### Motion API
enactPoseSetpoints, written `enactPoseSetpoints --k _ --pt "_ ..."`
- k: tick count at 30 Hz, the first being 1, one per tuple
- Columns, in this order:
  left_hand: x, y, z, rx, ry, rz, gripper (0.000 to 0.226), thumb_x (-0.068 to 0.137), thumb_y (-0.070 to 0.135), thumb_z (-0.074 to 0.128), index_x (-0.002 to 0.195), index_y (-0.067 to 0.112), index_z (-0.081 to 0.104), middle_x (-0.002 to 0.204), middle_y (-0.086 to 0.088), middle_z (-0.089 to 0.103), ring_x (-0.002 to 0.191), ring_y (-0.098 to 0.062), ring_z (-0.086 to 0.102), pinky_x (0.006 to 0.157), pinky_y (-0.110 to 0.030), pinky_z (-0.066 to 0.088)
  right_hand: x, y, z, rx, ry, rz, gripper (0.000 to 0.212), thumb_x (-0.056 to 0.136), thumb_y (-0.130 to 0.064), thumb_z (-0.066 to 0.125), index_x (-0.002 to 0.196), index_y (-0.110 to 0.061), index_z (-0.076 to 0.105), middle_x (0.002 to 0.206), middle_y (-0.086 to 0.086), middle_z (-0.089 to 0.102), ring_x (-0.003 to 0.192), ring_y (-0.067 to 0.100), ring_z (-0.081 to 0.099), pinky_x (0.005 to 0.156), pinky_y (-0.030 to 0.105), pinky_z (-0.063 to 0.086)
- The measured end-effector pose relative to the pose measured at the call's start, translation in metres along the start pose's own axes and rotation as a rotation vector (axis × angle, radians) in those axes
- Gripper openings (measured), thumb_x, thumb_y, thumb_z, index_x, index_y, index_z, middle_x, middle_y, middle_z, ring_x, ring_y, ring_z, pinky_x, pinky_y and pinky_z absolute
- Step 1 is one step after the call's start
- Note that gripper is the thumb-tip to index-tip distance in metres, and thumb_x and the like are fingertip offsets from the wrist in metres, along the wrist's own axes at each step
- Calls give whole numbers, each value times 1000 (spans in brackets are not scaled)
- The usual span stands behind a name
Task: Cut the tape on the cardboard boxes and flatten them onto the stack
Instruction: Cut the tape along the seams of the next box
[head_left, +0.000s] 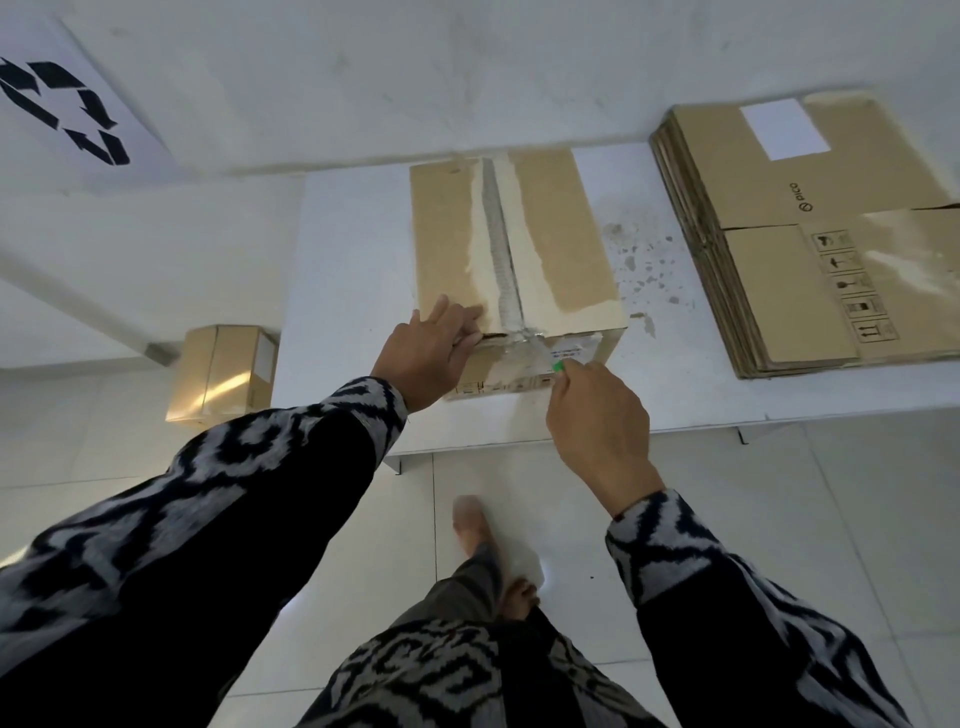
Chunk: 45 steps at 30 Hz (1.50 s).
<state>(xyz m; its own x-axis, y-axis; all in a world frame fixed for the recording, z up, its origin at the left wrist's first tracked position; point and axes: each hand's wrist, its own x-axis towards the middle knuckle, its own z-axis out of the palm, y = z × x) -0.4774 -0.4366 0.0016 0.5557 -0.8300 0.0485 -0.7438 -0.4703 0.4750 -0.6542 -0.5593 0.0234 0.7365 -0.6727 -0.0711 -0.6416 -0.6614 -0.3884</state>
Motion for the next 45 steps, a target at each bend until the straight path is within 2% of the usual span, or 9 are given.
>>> enactPoseSetpoints --k 2,5,8,11,13,16,22,38,45 --pt "-1 -3 0 3 27 27 20 103 27 48 110 8 48 140 7 57 131 -27 52 85 -43 52 -8 9 -2 96 -48 17 28 105 -30 32 88 -18 51 74 -6 48 68 19 50 57 32 33" --pt "-1 -8 1 8 1 30 17 102 32 47 106 17 51 140 10 57 138 -19 43 79 -37 52 -21 19 -6 584 -258 197 29 104 -43 36 105 -27 60 70 -3 53 60 16 51 56 32 46" --pt "0 -4 1 115 15 -7 20 97 43 42 107 28 52 127 7 65 129 -28 53 98 -50 45 -20 24 -2 914 -364 357 29 106 -37 34 123 -32 58 71 -2 46 53 11 42 49 27 43" --pt "12 9 -3 277 -3 21 30 95 40 41 114 23 56 105 8 69 136 -29 45 116 -60 9 -18 21 -1 1075 -423 447 28 108 -33 31 116 -24 56 70 -2 45 45 7 30 42 22 27" --pt "24 18 -11 257 -95 -42 37 96 45 42 127 26 50 127 5 62 145 -29 30 117 -58 8 -19 19 0 1113 -423 477 28 107 -28 31 109 -18 57 73 -1 48 46 8 34 42 22 27" --pt "36 14 -19 249 -193 -149 72 91 65 45 150 28 28 163 -1 18 150 -36 9 115 -61 15 -17 16 2 1145 -393 514 32 106 -22 31 105 -14 61 69 -1 47 48 11 39 43 25 31" --pt "27 -2 -19 154 -341 -267 119 75 85 46 155 22 -15 162 4 -22 150 -39 -8 118 -60 13 -11 12 1 1166 -345 528 32 105 -19 31 109 -12 61 65 -3 48 45 9 37 41 23 29" --pt "23 -6 -12 122 -352 -266 114 80 77 48 155 18 -16 161 7 -26 149 -42 0 116 -60 20 -2 9 -2 1122 -316 537 33 102 -17 32 109 -11 63 63 -5 46 44 8 29 42 22 24" --pt "28 -2 -13 188 -382 -293 122 71 89 40 155 20 -15 161 8 -26 149 -41 -8 119 -57 9 1 10 -3 1103 -329 562 34 102 -18 31 109 -13 63 65 -3 46 44 8 28 41 22 23"
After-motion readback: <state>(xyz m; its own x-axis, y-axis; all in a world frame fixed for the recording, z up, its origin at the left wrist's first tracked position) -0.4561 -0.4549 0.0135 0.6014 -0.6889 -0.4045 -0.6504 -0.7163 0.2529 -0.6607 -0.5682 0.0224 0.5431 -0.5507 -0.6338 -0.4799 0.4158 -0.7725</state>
